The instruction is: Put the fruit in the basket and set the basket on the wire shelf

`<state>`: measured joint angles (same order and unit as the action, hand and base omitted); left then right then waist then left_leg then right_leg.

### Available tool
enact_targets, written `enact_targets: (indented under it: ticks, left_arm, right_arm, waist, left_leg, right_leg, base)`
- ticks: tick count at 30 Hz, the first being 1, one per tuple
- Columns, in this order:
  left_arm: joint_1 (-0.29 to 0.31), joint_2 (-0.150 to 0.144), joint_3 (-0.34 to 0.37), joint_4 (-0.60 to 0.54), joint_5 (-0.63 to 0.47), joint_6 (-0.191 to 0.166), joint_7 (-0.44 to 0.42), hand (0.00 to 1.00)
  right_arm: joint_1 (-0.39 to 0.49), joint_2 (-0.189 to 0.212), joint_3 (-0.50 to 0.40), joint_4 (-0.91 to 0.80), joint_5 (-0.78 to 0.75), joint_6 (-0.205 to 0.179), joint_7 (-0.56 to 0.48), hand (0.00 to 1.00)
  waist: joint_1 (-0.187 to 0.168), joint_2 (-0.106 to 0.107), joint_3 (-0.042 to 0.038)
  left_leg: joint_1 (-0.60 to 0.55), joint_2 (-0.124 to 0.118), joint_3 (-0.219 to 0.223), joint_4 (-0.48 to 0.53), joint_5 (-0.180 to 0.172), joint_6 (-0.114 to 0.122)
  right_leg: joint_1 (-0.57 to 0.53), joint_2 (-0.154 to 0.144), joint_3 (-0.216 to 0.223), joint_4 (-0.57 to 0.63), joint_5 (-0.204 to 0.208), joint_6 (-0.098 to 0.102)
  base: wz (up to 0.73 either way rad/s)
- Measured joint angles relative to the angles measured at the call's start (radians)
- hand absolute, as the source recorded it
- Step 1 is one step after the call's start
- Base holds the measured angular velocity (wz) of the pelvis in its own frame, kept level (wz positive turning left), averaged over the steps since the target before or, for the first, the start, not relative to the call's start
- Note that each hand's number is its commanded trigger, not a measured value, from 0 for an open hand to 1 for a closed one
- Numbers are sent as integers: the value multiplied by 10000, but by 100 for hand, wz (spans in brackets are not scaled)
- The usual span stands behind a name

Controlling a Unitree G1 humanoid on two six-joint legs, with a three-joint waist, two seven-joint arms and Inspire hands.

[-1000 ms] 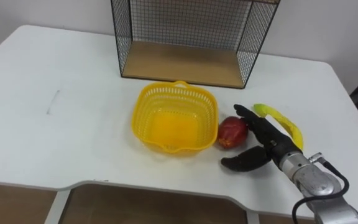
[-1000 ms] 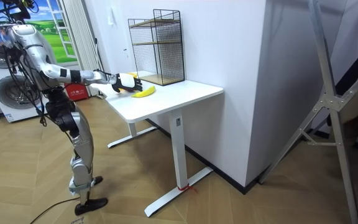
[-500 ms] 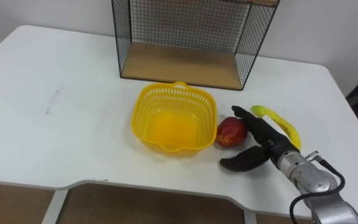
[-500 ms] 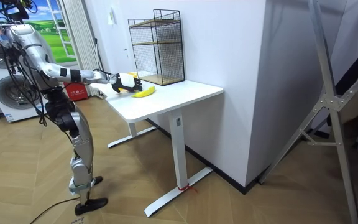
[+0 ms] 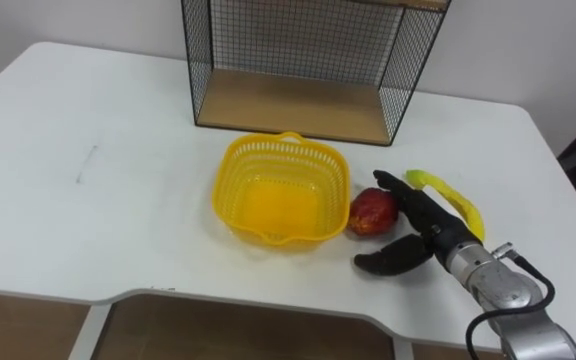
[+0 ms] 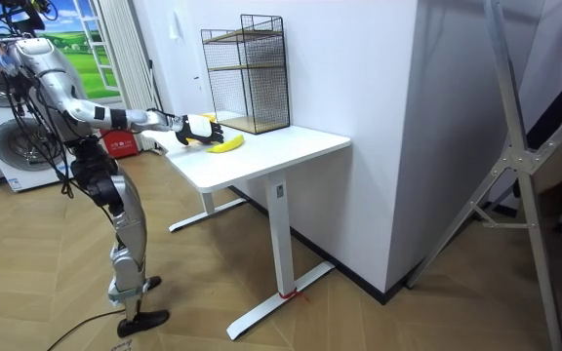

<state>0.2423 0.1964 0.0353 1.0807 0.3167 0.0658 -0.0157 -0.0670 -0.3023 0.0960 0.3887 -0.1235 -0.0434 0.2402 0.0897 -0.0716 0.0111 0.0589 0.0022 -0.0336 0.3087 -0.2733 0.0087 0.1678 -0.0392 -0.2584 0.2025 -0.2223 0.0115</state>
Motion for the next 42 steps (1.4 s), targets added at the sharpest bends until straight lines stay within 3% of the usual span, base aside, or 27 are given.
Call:
enact_targets:
  ticks: [8,9,10,11,22,34,42]
  left_arm:
    - [-45,1,-80,0,5,0,3,0]
    - [-46,3,-117,-1,5,1,6,0]
    - [-46,6,-159,-1,5,1,12,0]
    - [-49,5,-224,-1,6,1,23,0]
    - [-117,159,-935,-107,1,4,64,0]
    - [-164,166,-1167,-105,-6,76,70,0]
    - [-166,161,-1121,-105,8,112,42,0]
  right_arm:
    - [-46,-1,47,28,-423,17,4,0]
    - [-60,-5,72,28,-438,25,2,27]
    - [-62,-6,81,28,-438,25,0,82]
    - [-67,-6,83,28,-439,26,-2,100]
    - [-664,-122,602,20,-1964,242,-625,100]
    - [-684,8,886,18,-1754,380,-750,100]
    - [-484,13,854,27,-735,368,-854,100]
  waist:
    - [31,85,-34]
    - [28,86,-35]
    - [26,86,-35]
    - [25,85,-35]
    - [27,73,-31]
    - [16,75,-32]
    - [-19,121,-35]
  left_leg:
    - [41,3,-24,3,2,-2]
    - [41,3,-23,4,2,-2]
    - [41,3,-23,4,3,-2]
    - [41,3,-23,4,3,-2]
    - [59,9,-12,-25,4,-2]
    - [62,11,23,-5,4,-2]
    - [80,12,39,-17,6,0]
  right_leg:
    - [57,-2,-53,0,1,-1]
    - [57,-2,-53,0,2,-3]
    - [57,-1,-53,0,3,-3]
    - [57,-2,-54,0,3,-3]
    - [52,3,-40,8,2,-2]
    - [62,1,45,10,3,-2]
    - [67,5,74,5,11,-4]
  base:
    - [1]
    - [0]
    - [0]
    - [0]
    - [0]
    - [0]
    - [0]
